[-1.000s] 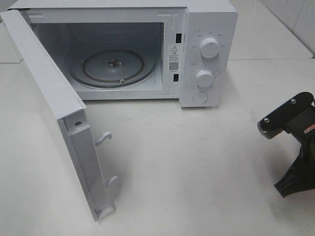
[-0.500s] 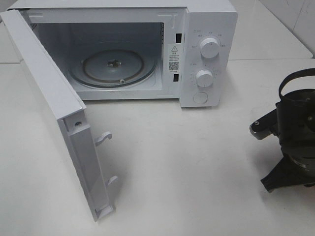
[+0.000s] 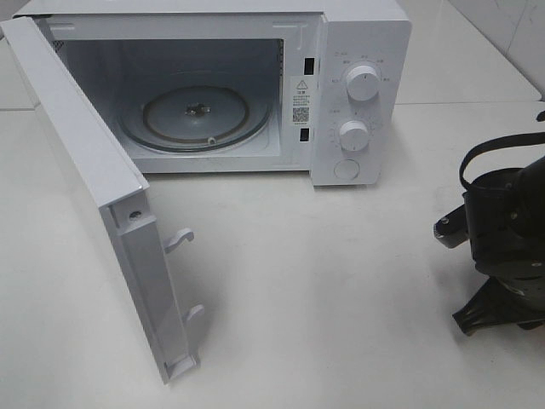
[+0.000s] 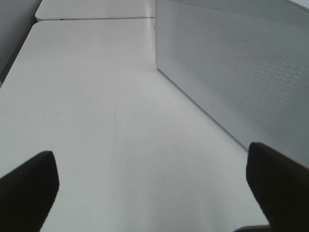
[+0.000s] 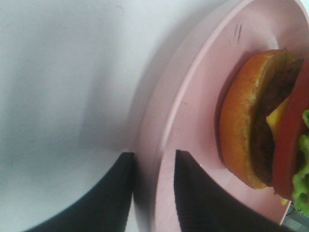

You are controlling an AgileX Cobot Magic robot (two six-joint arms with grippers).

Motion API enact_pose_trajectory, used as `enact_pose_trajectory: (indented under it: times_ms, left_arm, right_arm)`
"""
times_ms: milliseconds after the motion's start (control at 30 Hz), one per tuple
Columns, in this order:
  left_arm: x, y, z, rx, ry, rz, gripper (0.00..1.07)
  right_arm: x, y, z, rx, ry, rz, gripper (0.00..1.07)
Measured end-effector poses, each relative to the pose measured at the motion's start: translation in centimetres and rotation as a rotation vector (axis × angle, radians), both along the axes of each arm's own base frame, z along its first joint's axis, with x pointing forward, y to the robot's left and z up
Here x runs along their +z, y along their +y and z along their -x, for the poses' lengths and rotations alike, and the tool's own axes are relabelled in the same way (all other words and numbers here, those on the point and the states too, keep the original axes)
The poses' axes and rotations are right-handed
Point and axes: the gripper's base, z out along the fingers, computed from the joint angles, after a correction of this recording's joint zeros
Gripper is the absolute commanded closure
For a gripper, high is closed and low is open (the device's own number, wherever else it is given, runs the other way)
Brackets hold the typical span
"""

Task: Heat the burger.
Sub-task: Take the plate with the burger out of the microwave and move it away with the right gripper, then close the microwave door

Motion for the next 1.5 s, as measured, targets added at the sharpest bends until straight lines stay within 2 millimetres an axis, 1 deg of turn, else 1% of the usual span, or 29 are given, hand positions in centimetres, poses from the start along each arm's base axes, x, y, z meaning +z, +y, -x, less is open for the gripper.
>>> enact_pose_trajectory:
  times_ms: [67,133,167,233,267,300,333,367,433,467,500,567,600,700,767,800,833,900,933,967,1067,1100,1167,1200,1233,1367,1400,1433,1500]
  left_arm:
    - [0.0,0.0,0.0,0.0,0.0,0.0,0.09]
    - [0.0,0.0,0.0,0.0,0.0,0.0,0.09]
    - [0.0,0.0,0.0,0.0,0.0,0.0,0.09]
    - [0.0,0.0,0.0,0.0,0.0,0.0,0.09]
    - [0.0,0.0,0.0,0.0,0.0,0.0,0.09]
    - [0.0,0.0,0.0,0.0,0.0,0.0,0.09]
    - [0.0,0.0,0.0,0.0,0.0,0.0,0.09]
    - [0.0,0.0,0.0,0.0,0.0,0.0,0.09]
    - [0.0,0.0,0.0,0.0,0.0,0.0,0.09]
    - [0.0,0.0,0.0,0.0,0.0,0.0,0.09]
    - [0.0,0.0,0.0,0.0,0.0,0.0,0.09]
    - [0.0,0.0,0.0,0.0,0.0,0.0,0.09]
    - [0.0,0.0,0.0,0.0,0.0,0.0,0.09]
    - [0.0,0.0,0.0,0.0,0.0,0.0,0.09]
    - [0.0,0.0,0.0,0.0,0.0,0.0,0.09]
    - [0.0,0.0,0.0,0.0,0.0,0.0,0.09]
    - [0.0,0.0,0.0,0.0,0.0,0.0,0.09]
    - [0.0,0.0,0.0,0.0,0.0,0.0,0.09]
    - [0.0,0.0,0.0,0.0,0.0,0.0,0.09]
    - [0.0,0.0,0.0,0.0,0.0,0.0,0.09]
    - [0.0,0.0,0.0,0.0,0.0,0.0,0.09]
    - [0.0,0.0,0.0,0.0,0.0,0.0,0.09]
    - [0.0,0.0,0.0,0.0,0.0,0.0,0.09]
    - [0.0,0.0,0.0,0.0,0.0,0.0,0.09]
    - [0.0,0.0,0.0,0.0,0.0,0.0,0.09]
    - [0.0,0.0,0.0,0.0,0.0,0.0,0.09]
    - [0.0,0.0,0.0,0.0,0.0,0.0,0.09]
    - [0.0,0.0,0.0,0.0,0.0,0.0,0.09]
    - [0.0,0.0,0.0,0.0,0.0,0.0,0.09]
  right_arm:
    - [0.6,0.1,0.2,-0.007,-0.001,-0.024,0.56]
    - [1.0,0.1,0.3,-0.005,-0.005,-0.033,0.54]
    - [1.7,0.1,0.4,-0.006,-0.013,-0.055,0.53]
    - [2.0,0.1,0.5,-0.006,-0.017,-0.064,0.53]
    - [2.8,0.1,0.7,0.0,-0.023,-0.092,0.53]
    - [2.8,0.1,0.7,0.0,-0.023,-0.092,0.53]
    - [3.7,0.1,1.1,0.018,-0.021,-0.12,0.53]
    - [3.7,0.1,1.1,0.018,-0.021,-0.12,0.53]
    - [4.9,0.3,1.7,0.048,-0.004,-0.185,0.51]
    - [4.9,0.3,1.7,0.048,-0.004,-0.185,0.51]
    - [5.7,0.6,2.1,0.079,0.006,-0.245,0.5]
    - [6.1,0.7,2.4,0.104,0.009,-0.273,0.49]
    - [6.9,1.0,2.9,0.135,0.006,-0.344,0.48]
    - [7.7,1.2,3.4,0.163,0.013,-0.406,0.46]
    - [8.9,1.5,4.3,0.215,0.012,-0.49,0.4]
    - [8.9,1.5,4.3,0.215,0.012,-0.49,0.4]
    - [9.7,1.6,4.9,0.262,0.012,-0.542,0.35]
    - [10.1,1.7,5.3,0.282,0.005,-0.565,0.32]
    - [11.1,1.7,6.0,0.319,-0.013,-0.621,0.26]
    - [11.4,1.8,6.3,0.329,-0.021,-0.647,0.24]
    - [12.2,1.7,7.0,0.354,-0.041,-0.687,0.23]
    - [13.0,1.4,7.7,0.375,-0.061,-0.711,0.23]
    - [13.4,1.3,8.1,0.382,-0.068,-0.718,0.24]
    - [13.9,0.9,8.8,0.385,-0.076,-0.726,0.24]
    - [13.9,0.9,8.8,0.385,-0.076,-0.726,0.24]
    - [14.9,-0.1,10.5,0.396,-0.084,-0.724,0.28]
    - [14.9,-0.1,10.5,0.396,-0.084,-0.724,0.28]
    - [15.2,-0.6,11.2,0.397,-0.086,-0.723,0.3]
    - [15.3,-0.7,11.5,0.395,-0.087,-0.723,0.31]
